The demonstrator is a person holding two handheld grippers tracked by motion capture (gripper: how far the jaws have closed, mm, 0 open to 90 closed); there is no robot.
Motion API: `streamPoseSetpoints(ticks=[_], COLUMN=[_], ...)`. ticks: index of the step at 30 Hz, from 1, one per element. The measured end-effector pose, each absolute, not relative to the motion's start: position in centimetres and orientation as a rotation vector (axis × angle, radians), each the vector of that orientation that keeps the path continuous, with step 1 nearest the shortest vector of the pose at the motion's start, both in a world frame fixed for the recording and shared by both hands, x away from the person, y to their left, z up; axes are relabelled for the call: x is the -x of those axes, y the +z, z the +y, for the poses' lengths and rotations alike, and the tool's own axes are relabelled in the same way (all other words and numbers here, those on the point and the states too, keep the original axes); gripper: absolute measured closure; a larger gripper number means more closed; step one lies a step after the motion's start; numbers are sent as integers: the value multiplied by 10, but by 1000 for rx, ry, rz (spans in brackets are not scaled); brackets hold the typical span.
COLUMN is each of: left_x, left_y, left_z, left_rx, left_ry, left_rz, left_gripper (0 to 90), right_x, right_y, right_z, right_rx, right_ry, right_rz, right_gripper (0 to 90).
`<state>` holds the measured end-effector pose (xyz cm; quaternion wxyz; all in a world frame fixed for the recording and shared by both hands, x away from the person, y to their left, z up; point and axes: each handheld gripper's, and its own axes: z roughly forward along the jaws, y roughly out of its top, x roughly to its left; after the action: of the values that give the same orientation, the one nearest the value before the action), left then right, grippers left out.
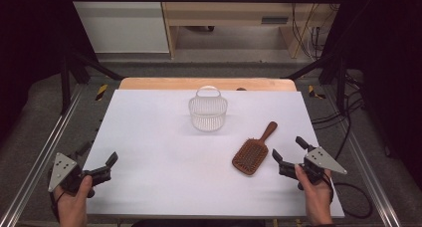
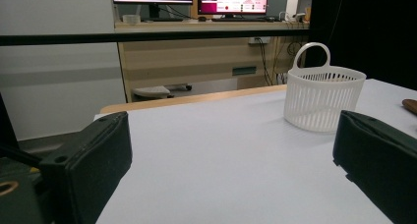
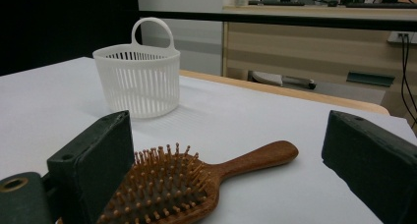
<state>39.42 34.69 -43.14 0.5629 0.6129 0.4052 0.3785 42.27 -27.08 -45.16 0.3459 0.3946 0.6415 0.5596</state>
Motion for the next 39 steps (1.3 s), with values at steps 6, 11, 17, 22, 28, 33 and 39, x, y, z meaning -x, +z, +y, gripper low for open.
streamPoseSetpoints(ticks=[6, 11, 17, 22, 28, 33, 39], left_x=[-395, -396, -397, -397, -397, -397, -397], left_y=[-432, -432, -433, -434, -434, -433, -433], left_z=[346, 346, 347, 347, 348, 350, 350], left_rx=[-1442, -1435, -1432, -1437, -1435, -1427, -1426], left_ry=[881, 870, 857, 859, 860, 861, 862], left_rz=[963, 962, 966, 969, 972, 979, 983], left_gripper=[16, 16, 16, 16, 16, 17, 18], right_x=[-422, -421, -419, -424, -449, -477, -499], right_y=[-452, -453, -452, -449, -441, -433, -421], right_z=[-272, -273, -271, -267, -265, -266, -263], right_rx=[-1044, -1054, -1051, -1106, -1139, -1234, -1242], right_ry=[1445, 1444, 1446, 1422, 1316, 1256, 1187], right_rz=[1661, 1656, 1657, 1685, 1794, 1830, 1868], right_gripper=[57, 55, 55, 56, 70, 127, 410])
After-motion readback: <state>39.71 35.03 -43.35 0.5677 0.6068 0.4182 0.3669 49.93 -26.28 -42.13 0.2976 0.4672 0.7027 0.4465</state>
